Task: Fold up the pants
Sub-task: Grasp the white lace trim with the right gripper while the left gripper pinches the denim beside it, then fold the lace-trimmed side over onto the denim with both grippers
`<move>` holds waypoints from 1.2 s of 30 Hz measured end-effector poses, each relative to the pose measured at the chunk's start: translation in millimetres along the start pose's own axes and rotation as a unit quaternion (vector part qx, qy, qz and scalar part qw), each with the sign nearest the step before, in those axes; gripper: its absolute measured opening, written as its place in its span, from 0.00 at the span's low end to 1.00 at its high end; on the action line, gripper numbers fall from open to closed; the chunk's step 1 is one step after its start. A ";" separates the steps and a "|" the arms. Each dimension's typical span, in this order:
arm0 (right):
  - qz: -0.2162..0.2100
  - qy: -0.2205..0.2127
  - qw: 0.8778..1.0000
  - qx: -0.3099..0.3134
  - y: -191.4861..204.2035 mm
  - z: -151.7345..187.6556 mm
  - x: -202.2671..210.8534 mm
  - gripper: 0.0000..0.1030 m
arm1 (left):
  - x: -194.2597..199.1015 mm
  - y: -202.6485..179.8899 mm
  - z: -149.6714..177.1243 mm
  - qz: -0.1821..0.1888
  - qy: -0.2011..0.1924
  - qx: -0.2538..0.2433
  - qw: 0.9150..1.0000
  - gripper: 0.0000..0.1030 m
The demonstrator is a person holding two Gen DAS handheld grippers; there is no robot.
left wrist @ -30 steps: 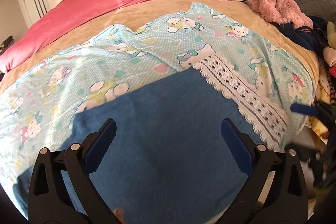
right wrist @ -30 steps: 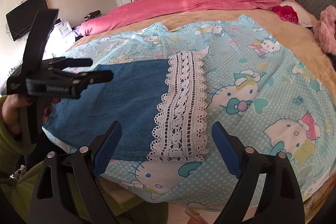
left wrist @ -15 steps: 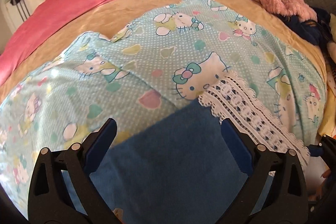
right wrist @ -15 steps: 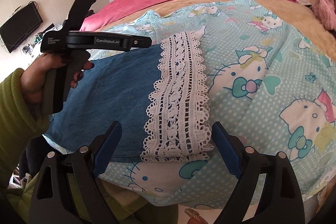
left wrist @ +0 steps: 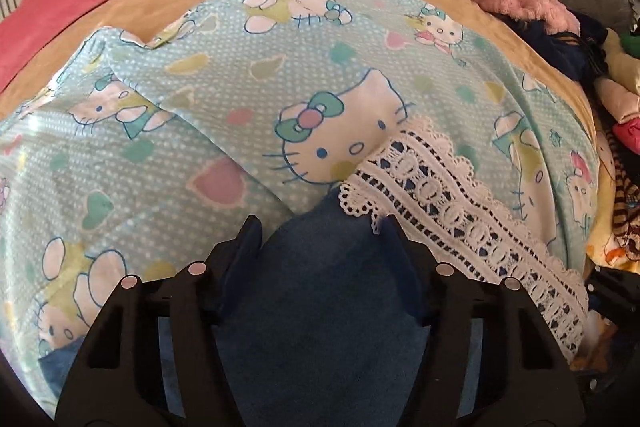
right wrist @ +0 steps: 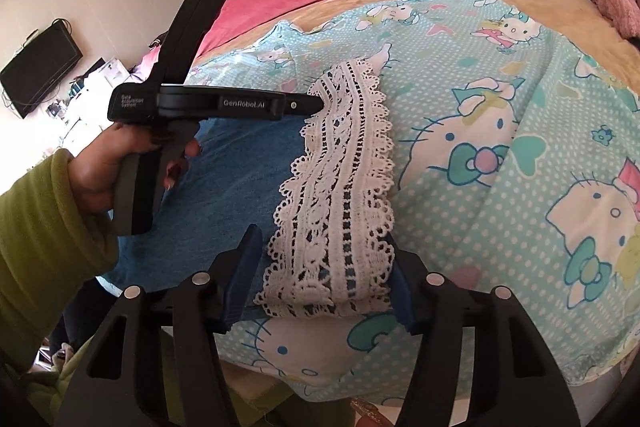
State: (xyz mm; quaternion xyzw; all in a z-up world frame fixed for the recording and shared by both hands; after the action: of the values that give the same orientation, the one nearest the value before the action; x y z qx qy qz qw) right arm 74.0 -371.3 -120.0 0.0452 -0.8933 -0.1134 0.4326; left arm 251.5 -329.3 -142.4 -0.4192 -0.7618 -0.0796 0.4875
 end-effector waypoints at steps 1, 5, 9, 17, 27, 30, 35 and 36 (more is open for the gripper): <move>-0.001 0.002 1.000 -0.005 -0.5 -0.3 -2.1 0.56 | -0.2 0.0 0.6 0.003 -0.002 0.005 1.000 0.53; -0.002 -0.002 1.000 -0.005 2.7 -3.7 -5.0 0.52 | -1.4 0.5 3.1 0.015 -0.004 0.023 1.000 0.52; -0.028 -0.004 1.000 -0.003 8.2 -6.4 -9.4 0.30 | -1.0 -11.9 7.1 0.020 0.007 0.022 1.000 0.20; -0.048 -0.030 0.998 0.016 26.5 -26.5 2.0 0.25 | 9.9 -12.0 12.0 0.024 -0.023 0.033 0.999 0.04; -0.082 -0.078 0.985 0.127 118.6 -56.3 33.9 0.25 | 90.3 7.4 5.3 0.072 -0.119 0.068 0.988 0.03; -0.087 -0.078 0.980 0.163 150.1 -54.7 30.8 0.25 | 116.3 26.1 14.1 0.069 -0.143 0.079 0.984 0.03; -0.089 -0.051 0.971 0.218 205.2 -40.5 4.4 0.25 | 139.5 75.1 54.6 0.016 -0.155 0.135 0.978 0.07; -0.091 -0.040 0.968 0.231 216.9 -34.0 -5.0 0.25 | 146.1 87.7 66.3 -0.014 -0.155 0.145 0.977 0.09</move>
State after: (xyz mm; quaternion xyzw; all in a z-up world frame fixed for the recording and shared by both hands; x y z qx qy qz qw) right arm 107.5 -165.4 -51.0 0.2202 -0.9041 0.0555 0.3620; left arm 244.2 -156.5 -83.3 -0.3400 -0.8376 0.0911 0.4177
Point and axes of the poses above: each gripper's, at about its wrist camera, not at the fingertips, and x roughly against the way its jaws point, y to its left, z to its underside, the point moved 10 cm from there along -x, roughly the way its jaws point, and after that the axes turned 12 degrees about z, right-handed, at the moved point
